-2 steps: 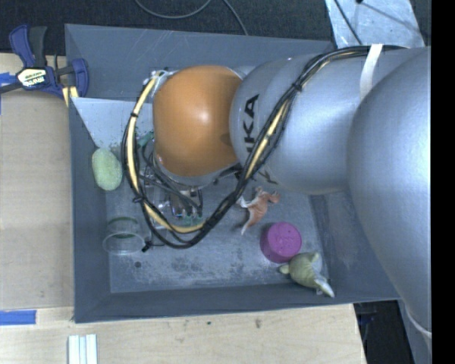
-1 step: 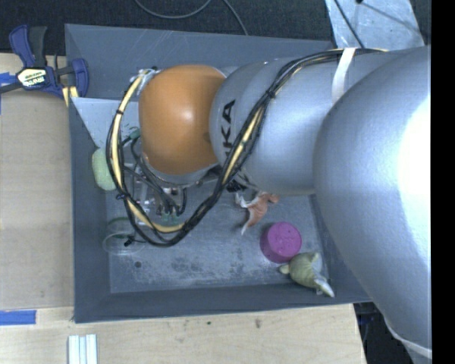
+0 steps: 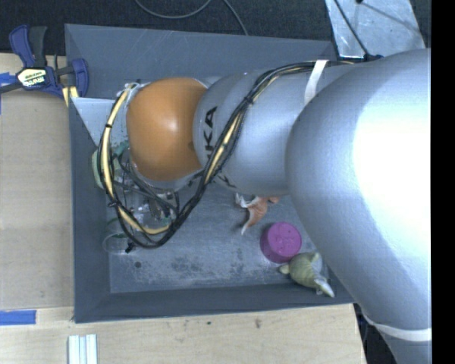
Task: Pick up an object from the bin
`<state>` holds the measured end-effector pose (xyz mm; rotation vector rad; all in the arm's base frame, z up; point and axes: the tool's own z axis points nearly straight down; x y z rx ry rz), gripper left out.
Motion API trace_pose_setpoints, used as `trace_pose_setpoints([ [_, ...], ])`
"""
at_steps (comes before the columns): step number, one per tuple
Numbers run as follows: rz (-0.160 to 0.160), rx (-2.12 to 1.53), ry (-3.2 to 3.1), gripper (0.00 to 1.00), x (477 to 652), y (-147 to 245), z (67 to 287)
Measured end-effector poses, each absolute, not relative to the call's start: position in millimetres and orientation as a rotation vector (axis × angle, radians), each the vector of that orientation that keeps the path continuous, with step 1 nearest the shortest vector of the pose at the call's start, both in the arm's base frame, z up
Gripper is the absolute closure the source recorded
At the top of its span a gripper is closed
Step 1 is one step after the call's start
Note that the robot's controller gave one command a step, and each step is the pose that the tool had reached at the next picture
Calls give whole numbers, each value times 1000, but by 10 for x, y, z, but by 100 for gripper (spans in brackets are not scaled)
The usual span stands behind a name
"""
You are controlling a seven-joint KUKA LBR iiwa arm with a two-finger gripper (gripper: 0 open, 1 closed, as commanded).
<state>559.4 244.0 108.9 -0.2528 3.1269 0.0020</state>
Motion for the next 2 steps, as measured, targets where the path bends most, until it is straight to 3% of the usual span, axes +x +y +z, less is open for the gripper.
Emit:
trace_pose_setpoints([
  [1, 2, 255, 3128, 0, 5480, 2445, 773],
  [2, 8, 395, 3107, 100, 5480, 2423, 737],
])
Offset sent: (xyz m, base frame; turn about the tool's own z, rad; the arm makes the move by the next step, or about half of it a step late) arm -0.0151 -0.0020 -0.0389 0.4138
